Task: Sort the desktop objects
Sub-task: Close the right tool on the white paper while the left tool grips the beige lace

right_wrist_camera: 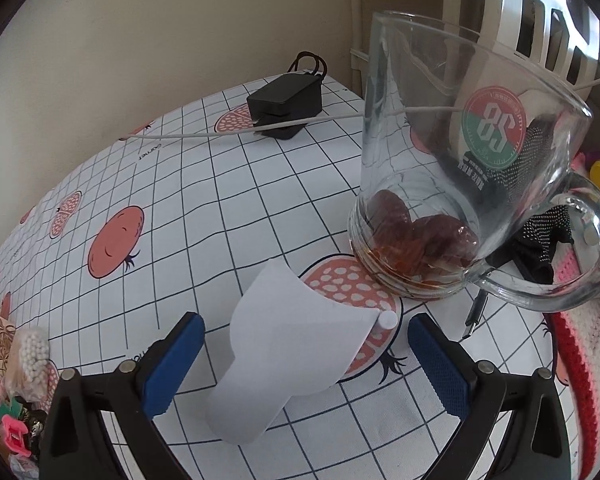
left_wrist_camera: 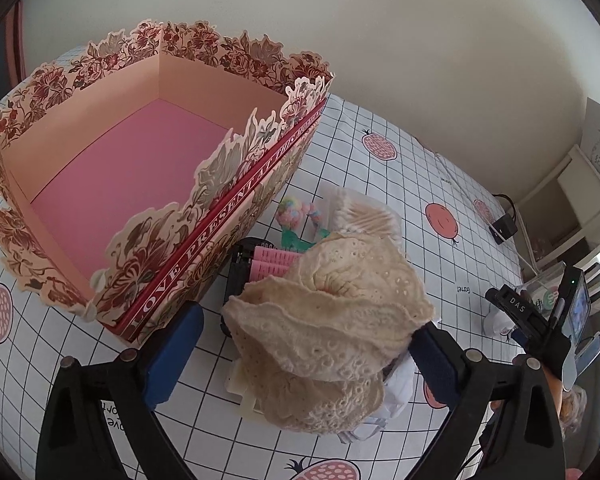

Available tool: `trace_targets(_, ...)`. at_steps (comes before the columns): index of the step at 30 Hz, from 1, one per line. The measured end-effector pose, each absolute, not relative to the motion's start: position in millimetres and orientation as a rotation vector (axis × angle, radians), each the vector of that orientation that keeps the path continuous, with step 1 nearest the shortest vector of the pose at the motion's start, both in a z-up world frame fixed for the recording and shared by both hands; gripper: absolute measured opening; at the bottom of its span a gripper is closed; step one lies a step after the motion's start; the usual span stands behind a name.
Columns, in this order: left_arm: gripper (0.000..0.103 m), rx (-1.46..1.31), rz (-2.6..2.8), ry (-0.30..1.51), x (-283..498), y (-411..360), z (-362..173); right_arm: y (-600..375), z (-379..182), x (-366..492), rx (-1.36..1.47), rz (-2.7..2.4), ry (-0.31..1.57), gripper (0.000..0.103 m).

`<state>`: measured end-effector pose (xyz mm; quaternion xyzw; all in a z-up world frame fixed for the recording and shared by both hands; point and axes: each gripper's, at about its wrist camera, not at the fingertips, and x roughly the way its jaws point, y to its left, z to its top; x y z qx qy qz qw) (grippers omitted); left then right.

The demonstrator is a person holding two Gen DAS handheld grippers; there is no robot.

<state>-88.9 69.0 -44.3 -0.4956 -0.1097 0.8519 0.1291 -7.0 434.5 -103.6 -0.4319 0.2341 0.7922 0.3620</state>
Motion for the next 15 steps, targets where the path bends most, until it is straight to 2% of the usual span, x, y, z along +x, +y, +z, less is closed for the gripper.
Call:
trace_targets(5, 0.097, -1.435, 2.475, -0.331, -88.5, 67.7, -43.2, 429.7, -103.8, -5.3, -1.085, 2.032, 0.53, 0.093)
trace_targets(7, 0.089, -1.435, 2.472, -0.338, -87.8, 66.9, -42.4, 428.7, -103.4, -4.4, -1.078, 2.031, 0.517, 0.091)
trace_targets(13, 0.086, -1.456, 2.459, -0.356, -87.4, 65.3, -45.3, 427.6, -102.4, -0.4, -1.055, 2.035, 0.501, 0.086)
trace_targets(15, 0.08, -1.451, 2.452, -0.369, -87.0, 63.9, -44.6, 426.4, -102.1, 0.9, -1.047, 2.03, 0.493, 0.083)
